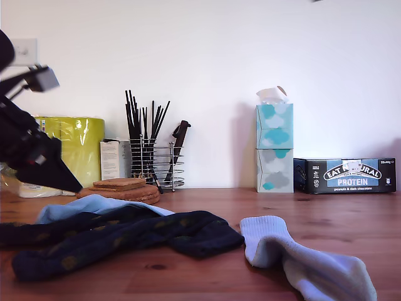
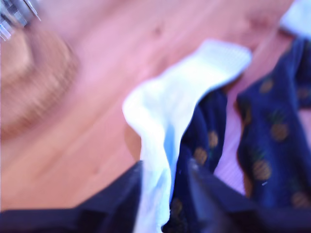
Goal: Pair up the socks based on colour and pattern, by placing each sock on top of its pair
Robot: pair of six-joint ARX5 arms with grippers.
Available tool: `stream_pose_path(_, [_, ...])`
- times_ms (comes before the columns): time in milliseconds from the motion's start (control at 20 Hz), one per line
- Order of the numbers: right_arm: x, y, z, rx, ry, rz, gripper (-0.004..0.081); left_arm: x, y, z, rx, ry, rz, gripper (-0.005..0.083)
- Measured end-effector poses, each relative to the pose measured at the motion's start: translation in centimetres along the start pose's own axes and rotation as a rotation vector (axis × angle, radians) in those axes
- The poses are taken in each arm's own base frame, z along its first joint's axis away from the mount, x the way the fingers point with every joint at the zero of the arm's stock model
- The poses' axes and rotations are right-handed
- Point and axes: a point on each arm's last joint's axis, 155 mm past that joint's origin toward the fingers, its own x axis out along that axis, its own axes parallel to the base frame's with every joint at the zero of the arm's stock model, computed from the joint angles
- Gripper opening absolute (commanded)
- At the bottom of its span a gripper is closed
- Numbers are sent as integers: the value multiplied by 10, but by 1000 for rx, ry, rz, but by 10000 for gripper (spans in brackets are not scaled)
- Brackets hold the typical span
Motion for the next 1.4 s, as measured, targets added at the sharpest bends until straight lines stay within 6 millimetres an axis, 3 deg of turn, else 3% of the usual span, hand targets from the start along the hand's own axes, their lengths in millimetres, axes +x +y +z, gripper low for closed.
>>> stream_pose_path(250, [-14, 0, -11, 4, 27, -5, -12, 19, 22, 12, -21, 58, -5, 477])
stream_pose_path(450, [-12, -2, -13, 2, 35, -19, -12, 33, 5, -23, -95, 213, -111, 469])
stream_pose_path(650, [-12, -2, -13, 2, 38, -19, -12, 33, 1, -26, -103, 231, -126, 213])
stream_pose_path(750, [-12, -2, -13, 2, 38, -19, -12, 33, -2, -26, -101, 235, -132, 16])
stream_pose_path(850, [-12, -2, -13, 2, 39, -18, -12, 33, -3, -26, -101, 237, -136, -24])
stream_pose_path(1000, [-12, -2, -16, 2, 48, -18, -12, 30, 2, -8, -93, 229, -137, -24])
stream_pose_path(1200, [-9, -2, -19, -23, 66, -16, -11, 16, 8, 40, -260, 202, -154, -24])
stream_pose_path(1400, [8, -1, -11, -179, 55, -13, 48, -9, -38, 69, -569, 249, -329, -24])
